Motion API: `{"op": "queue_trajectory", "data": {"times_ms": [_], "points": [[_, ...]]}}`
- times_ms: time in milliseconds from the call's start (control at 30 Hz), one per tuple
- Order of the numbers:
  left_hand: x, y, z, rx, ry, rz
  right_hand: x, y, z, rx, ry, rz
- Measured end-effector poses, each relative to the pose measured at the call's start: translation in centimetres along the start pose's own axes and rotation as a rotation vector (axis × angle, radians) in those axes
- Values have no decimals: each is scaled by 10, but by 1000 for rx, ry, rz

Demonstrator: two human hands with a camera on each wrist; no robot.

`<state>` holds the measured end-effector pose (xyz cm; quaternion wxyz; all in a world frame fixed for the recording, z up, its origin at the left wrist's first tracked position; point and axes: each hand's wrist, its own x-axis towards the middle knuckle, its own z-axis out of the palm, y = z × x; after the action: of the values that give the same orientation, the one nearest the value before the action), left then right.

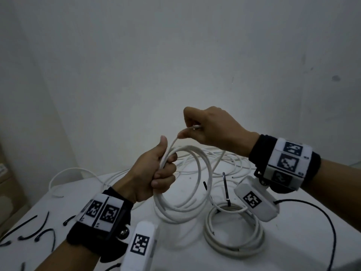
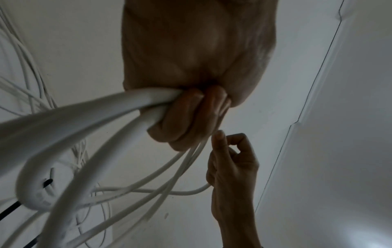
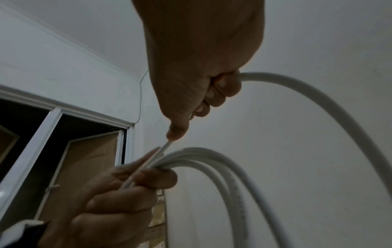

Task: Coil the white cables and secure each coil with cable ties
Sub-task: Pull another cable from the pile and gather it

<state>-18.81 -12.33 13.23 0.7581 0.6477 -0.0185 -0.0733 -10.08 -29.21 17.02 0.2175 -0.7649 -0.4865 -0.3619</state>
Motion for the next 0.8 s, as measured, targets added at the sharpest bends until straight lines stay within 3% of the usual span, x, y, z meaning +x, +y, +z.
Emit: {"op": "queue_trajectory", "data": {"times_ms": [167, 300, 467, 600, 733, 800], "points": [[-5, 2, 0, 93, 2, 0, -4, 13, 2, 57, 95, 78], [-11, 12, -6, 41, 2, 9, -21, 23, 19, 126, -8, 145], [-23, 21, -16, 73, -17, -28, -42, 49, 28, 307, -41, 337], [-26, 23, -21, 89, 17, 2, -43, 52, 26, 236, -237, 403], [-30, 29, -32, 26, 19, 30, -45, 60, 18, 266, -229, 477], [-31, 33, -39, -18, 9, 61, -52, 67, 19, 223, -291, 527]]}}
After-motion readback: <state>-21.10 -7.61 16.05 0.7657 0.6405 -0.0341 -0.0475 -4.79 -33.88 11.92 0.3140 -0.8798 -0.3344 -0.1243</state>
